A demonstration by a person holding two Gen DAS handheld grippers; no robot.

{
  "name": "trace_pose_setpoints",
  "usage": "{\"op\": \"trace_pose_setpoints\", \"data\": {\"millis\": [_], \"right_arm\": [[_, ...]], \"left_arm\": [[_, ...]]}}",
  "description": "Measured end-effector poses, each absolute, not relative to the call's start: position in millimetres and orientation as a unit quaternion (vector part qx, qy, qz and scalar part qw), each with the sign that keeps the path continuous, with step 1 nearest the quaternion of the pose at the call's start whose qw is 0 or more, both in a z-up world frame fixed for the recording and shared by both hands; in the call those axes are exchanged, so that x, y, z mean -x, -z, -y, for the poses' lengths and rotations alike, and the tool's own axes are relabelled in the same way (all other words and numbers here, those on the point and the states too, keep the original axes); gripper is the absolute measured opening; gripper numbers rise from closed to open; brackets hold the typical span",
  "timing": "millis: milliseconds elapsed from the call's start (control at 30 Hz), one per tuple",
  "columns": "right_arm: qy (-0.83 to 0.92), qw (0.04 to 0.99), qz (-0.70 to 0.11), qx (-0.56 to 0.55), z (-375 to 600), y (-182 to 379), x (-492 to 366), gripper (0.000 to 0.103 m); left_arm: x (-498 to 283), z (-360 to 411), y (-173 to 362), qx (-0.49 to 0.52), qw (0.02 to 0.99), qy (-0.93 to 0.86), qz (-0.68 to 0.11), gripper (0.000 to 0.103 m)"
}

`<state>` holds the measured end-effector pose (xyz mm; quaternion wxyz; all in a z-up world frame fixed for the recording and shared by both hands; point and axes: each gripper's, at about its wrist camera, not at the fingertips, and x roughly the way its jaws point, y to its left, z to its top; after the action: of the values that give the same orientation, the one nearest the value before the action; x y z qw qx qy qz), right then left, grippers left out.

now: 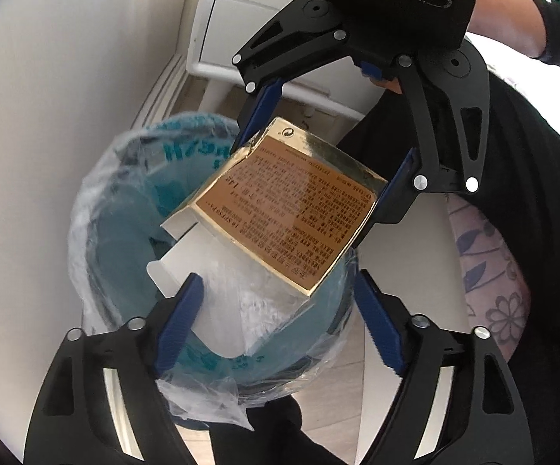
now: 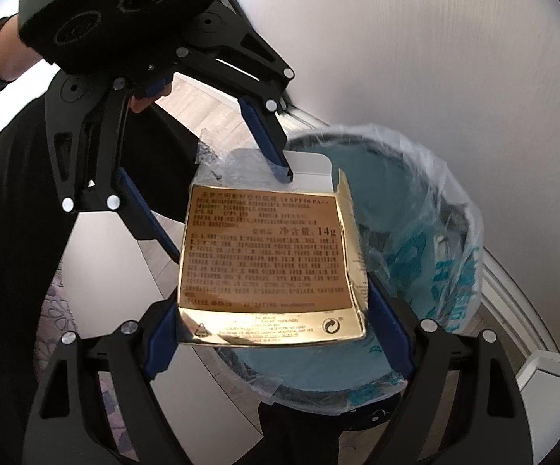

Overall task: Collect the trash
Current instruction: 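Open both grippers to drop the gold box into the bin, then move both tools back to the pink box on the cabinet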

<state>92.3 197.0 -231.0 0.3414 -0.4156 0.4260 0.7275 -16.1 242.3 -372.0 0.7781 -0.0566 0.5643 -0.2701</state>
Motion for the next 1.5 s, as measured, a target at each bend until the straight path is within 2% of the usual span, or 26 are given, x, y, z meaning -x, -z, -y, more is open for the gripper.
{"op": "trace_pose_setpoints", "data": {"millis": [167,233,300,333,667,1167,1500], "right_arm": [[-0.716,0.349,-0.428,0.427,-205,237,-90,0.082],[-0.711,0.352,-0.426,0.434,-204,244,-85,0.082],[-0.707,0.358,-0.424,0.438,-206,247,-82,0.084],[-0.706,0.361,-0.424,0.437,-205,247,-81,0.09],[-0.705,0.396,-0.418,0.415,-197,239,-67,0.093],[-0.649,0.624,-0.383,0.207,-110,84,-139,0.093],[-0.542,0.746,-0.354,0.156,2,23,-186,0.093]], "left_arm": [[13,-245,383,0.068,0.781,0.261,-0.563,0.095],[12,-247,386,0.071,0.782,0.257,-0.564,0.097],[12,-246,388,0.07,0.785,0.249,-0.563,0.097],[12,-247,388,0.072,0.785,0.248,-0.563,0.097],[15,-248,374,0.063,0.796,0.23,-0.556,0.097],[2,-228,253,0.019,0.87,0.161,-0.466,0.097],[-43,-161,173,-0.053,0.887,0.201,-0.411,0.097]]}}
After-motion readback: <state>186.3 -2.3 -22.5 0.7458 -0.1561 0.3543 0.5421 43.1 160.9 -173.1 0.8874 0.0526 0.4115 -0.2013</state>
